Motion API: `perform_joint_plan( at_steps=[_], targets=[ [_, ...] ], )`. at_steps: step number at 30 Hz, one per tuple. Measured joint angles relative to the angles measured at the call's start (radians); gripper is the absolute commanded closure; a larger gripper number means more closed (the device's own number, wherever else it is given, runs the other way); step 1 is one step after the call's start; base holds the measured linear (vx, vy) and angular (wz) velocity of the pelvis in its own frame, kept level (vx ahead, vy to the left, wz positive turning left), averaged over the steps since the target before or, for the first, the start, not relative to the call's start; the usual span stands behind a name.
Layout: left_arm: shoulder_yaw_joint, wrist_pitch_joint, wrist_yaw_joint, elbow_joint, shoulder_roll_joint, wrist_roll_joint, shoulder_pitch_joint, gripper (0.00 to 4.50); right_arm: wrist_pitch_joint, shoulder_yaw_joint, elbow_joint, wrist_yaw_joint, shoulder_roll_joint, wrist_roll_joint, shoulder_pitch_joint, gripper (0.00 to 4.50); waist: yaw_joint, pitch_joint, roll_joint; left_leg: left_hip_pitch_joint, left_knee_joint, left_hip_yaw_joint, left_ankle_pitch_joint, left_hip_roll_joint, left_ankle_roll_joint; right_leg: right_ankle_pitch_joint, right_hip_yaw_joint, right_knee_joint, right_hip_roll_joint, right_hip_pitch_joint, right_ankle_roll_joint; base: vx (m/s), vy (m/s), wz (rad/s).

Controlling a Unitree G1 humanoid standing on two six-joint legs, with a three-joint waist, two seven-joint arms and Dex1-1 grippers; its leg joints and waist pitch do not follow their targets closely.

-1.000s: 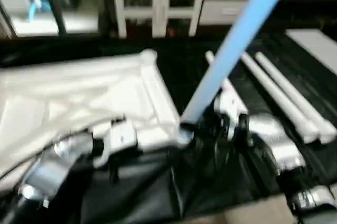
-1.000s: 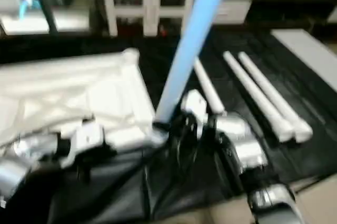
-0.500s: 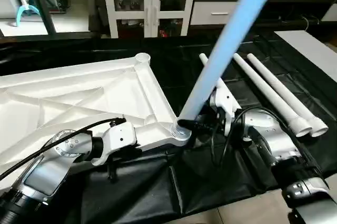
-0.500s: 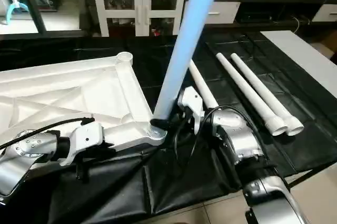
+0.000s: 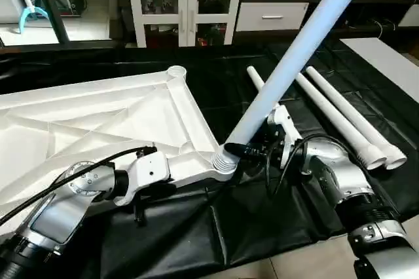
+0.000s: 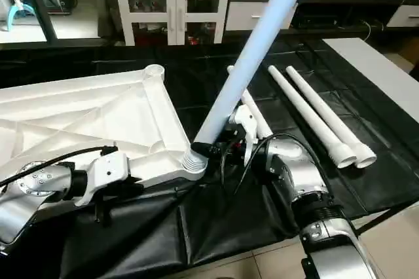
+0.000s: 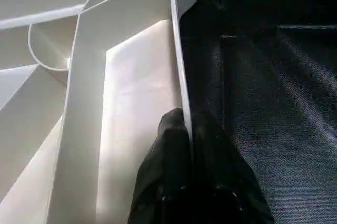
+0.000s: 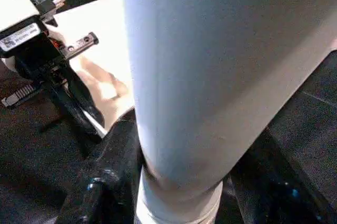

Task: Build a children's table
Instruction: Insert table leg to table base

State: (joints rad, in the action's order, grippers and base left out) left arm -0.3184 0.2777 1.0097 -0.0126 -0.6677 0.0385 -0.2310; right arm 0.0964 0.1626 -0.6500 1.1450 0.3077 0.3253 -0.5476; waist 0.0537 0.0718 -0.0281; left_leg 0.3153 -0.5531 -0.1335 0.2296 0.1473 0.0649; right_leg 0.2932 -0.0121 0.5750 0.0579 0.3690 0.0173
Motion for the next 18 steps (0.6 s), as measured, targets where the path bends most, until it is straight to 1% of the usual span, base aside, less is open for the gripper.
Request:
perform_joint_plan(
  at_steps=[6,8,12,14,16,18],
  targets=[
    [0.001,0.0,0.0,0.002,0.001,0.0,0.0,4.47,0.0,0.014,0.0,-0.001,0.004,-0.013,-0.012,2.63,0.001,0.0,0.0,0.0,0.0,0.0,0.0,0.0,0.0,0.002,0.0,-0.001,0.0,0.001,-0.004,0.0,0.0,0.0],
    [0.003,0.0,0.0,0.006,0.0,0.0,0.0,4.47,0.0,0.037,0.0,-0.002,0.007,-0.036,-0.035,2.63,0.003,0.0,0.001,0.0,0.001,0.0,0.0,0.0,0.0,0.007,0.0,-0.001,0.0,0.001,-0.012,0.0,0.0,0.0],
    [0.006,0.0,-0.001,0.012,0.002,0.005,-0.003,4.47,0.0,0.055,-0.002,-0.004,0.007,-0.062,-0.058,2.63,0.005,0.0,0.002,0.001,0.002,0.0,0.001,0.0,-0.001,0.009,-0.001,-0.005,0.0,0.004,-0.012,0.0,0.0,0.0],
    [0.007,0.0,-0.001,0.017,0.003,0.006,-0.004,4.47,-0.001,0.083,-0.007,-0.001,0.009,-0.093,-0.088,2.63,0.008,-0.001,0.002,0.001,0.003,0.0,0.001,0.0,-0.001,0.009,-0.002,-0.008,0.0,0.004,-0.012,0.0,0.0,0.0],
    [0.007,0.0,-0.002,0.018,0.007,0.007,-0.005,4.47,-0.018,0.106,-0.007,0.006,0.012,-0.129,-0.107,2.63,0.009,-0.001,0.002,0.0,0.005,0.0,0.001,0.0,-0.002,0.009,-0.003,-0.014,0.0,0.002,-0.013,0.0,0.0,0.0],
    [0.007,0.0,-0.005,0.021,0.007,0.008,-0.006,4.47,-0.029,0.118,-0.008,0.014,0.014,-0.142,-0.117,2.63,0.01,-0.001,0.002,0.001,0.008,0.0,0.001,-0.001,-0.002,0.011,-0.003,-0.018,0.0,0.002,-0.012,0.0,0.0,0.0]
  ],
)
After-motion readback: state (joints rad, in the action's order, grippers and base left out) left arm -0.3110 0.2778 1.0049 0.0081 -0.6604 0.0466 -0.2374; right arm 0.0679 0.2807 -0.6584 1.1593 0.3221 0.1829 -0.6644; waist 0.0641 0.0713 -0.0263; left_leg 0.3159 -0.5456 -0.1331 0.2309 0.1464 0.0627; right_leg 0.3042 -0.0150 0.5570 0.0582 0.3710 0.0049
